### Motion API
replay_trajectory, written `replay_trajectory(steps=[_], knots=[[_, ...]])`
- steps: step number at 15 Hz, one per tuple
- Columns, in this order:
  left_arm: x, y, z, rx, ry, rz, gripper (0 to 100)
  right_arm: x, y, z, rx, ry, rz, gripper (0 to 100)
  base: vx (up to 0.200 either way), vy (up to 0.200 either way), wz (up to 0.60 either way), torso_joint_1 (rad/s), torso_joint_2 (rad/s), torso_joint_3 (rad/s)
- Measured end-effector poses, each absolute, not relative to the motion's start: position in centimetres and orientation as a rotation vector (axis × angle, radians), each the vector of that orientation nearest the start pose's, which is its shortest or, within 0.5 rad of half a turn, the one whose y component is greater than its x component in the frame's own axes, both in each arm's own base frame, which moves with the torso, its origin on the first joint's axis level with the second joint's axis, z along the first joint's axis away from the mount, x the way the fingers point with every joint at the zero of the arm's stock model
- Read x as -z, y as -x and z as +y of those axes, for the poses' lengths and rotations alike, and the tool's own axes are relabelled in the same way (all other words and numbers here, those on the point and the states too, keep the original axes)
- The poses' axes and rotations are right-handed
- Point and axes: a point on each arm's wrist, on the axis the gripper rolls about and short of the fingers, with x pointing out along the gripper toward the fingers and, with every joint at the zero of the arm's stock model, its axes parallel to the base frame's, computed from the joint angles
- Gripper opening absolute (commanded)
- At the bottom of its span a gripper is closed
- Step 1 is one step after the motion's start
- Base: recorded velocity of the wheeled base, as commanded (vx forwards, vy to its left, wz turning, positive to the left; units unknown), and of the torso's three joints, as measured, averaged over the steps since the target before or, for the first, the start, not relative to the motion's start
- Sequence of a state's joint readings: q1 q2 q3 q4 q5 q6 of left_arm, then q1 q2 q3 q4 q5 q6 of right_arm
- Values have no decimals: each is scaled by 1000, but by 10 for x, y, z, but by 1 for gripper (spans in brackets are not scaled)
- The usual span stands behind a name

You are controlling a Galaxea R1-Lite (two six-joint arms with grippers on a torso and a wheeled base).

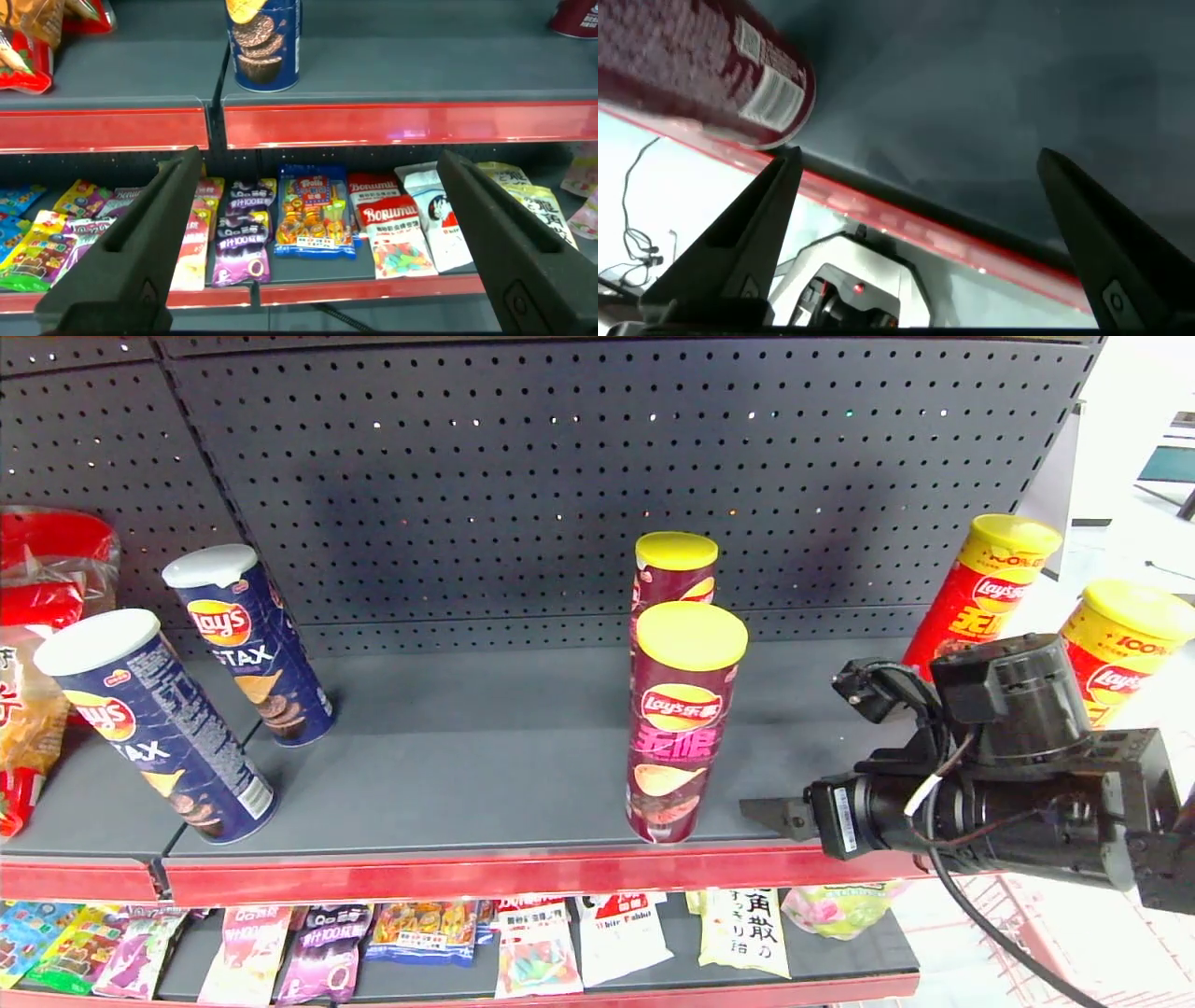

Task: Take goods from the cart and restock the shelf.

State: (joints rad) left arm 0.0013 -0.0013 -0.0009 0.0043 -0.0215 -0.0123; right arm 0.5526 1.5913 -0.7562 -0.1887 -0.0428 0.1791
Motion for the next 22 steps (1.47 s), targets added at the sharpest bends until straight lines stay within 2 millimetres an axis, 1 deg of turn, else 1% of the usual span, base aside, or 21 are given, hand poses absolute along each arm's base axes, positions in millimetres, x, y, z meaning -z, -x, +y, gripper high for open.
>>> replay_trajectory(steps=[4, 8, 12, 22], knots=[[-75, 23, -1, 20, 13, 2, 100, -158, -230, 148, -427, 42, 664, 100, 0, 0, 0, 0, 0, 0], [-75, 23, -1, 20, 13, 2, 100, -156, -230, 157, -456, 63, 664, 100, 0, 0, 0, 0, 0, 0], [-75, 23, -1, 20, 13, 3, 100, -154, -229, 161, -467, 72, 670, 100, 0, 0, 0, 0, 0, 0], [-75, 23, -1, 20, 13, 2, 100, -155, -237, 167, -467, 75, 667, 100, 0, 0, 0, 0, 0, 0]])
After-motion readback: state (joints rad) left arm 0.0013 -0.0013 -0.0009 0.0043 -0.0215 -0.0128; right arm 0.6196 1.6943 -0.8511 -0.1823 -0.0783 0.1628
